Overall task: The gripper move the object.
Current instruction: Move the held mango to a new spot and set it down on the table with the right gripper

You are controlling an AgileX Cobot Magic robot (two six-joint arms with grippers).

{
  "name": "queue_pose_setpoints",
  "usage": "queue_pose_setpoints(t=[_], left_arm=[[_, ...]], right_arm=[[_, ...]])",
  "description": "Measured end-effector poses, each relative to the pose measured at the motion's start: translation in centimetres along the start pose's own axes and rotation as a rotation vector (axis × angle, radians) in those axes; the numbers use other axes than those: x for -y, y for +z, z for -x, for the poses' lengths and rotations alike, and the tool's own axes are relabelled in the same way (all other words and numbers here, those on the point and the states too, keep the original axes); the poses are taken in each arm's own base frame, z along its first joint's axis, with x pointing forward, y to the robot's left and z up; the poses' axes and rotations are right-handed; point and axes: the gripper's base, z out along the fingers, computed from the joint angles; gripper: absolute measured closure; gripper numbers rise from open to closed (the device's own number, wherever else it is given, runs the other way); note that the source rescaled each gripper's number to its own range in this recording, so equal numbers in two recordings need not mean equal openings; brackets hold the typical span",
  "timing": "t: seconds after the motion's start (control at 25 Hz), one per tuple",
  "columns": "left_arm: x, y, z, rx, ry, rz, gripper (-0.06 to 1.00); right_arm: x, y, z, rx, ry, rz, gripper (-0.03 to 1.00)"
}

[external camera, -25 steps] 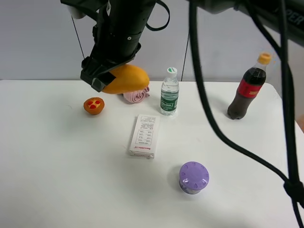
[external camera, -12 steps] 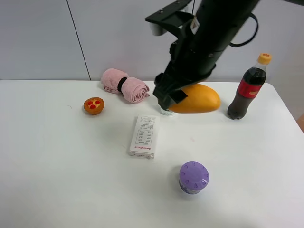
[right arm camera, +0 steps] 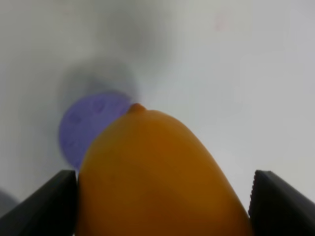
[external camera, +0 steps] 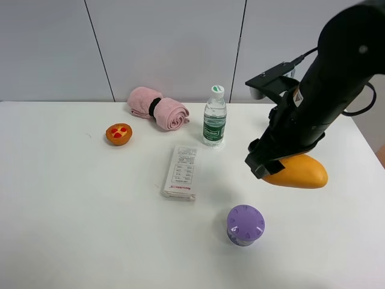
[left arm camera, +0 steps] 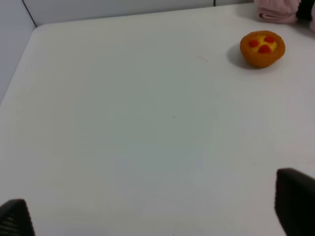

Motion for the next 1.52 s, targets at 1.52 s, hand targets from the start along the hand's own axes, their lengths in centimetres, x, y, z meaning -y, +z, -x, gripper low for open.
queue_pose_setpoints(t=[1.52], left_arm=[[0.0, 0.0, 0.0, 0.0, 0.0, 0.0, -0.06]], right_arm=[[5.3, 17.7, 0.5, 0.373, 0.082, -0.075, 0.97]])
